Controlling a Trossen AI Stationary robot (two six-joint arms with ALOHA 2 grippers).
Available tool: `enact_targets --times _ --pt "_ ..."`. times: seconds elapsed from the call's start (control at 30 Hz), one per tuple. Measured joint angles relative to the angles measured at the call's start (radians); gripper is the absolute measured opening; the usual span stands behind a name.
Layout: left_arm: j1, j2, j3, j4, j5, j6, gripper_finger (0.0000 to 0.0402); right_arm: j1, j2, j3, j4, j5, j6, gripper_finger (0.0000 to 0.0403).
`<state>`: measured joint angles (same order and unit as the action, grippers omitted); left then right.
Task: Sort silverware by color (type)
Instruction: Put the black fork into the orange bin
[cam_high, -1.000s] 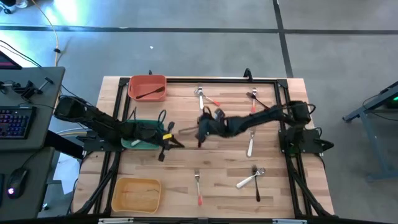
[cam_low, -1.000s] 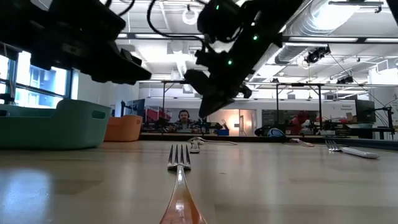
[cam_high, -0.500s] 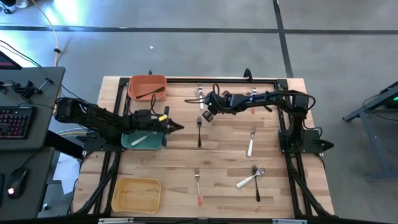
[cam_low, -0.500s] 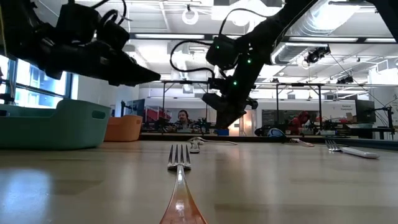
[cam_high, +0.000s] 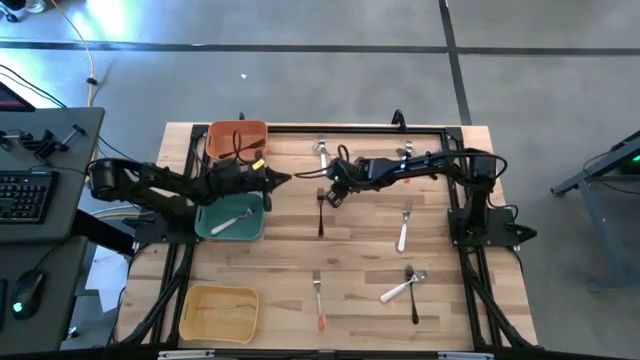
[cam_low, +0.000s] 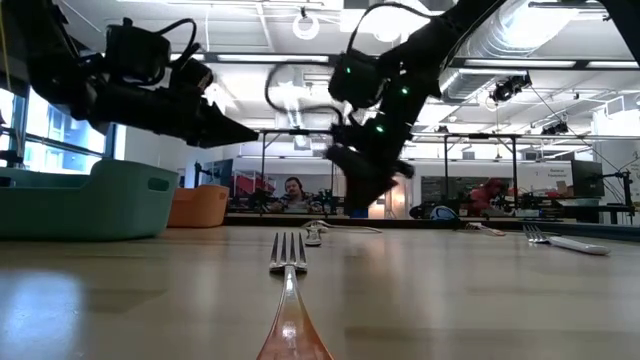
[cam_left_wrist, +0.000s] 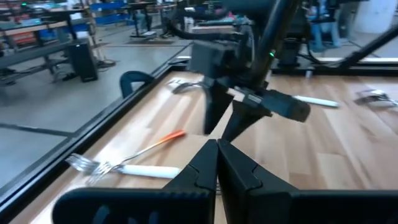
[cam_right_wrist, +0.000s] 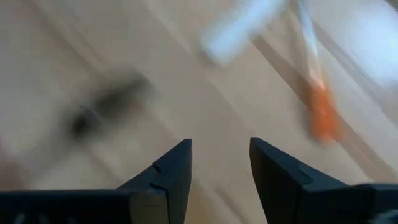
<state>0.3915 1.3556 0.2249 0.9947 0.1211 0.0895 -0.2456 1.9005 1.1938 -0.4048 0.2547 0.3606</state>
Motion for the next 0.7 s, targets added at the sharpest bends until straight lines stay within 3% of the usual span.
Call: enact_targets --times 0.17,0.37,0.47,0.7 --pt "0.034 0.0 0.0 0.0 0.0 0.0 0.0 -0.089 -0.008 0.0 -0.4 0.027 -0.01 0.0144" --pt "0.05 0.0 0.0 -0.001 0.0 0.017 0.0 -0.181 -0.024 -0.002 -0.656 0.175 -0.029 0.0144" --pt "0.05 0.0 0.0 -0.003 0.0 0.032 0.0 -0.261 -0.028 -0.021 -0.671 0.19 -0.05 0.0144" --pt "0.05 0.0 0.0 -0.003 0.0 0.011 0.0 -0.464 -0.027 -0.111 -0.489 0.171 -0.154 0.0144"
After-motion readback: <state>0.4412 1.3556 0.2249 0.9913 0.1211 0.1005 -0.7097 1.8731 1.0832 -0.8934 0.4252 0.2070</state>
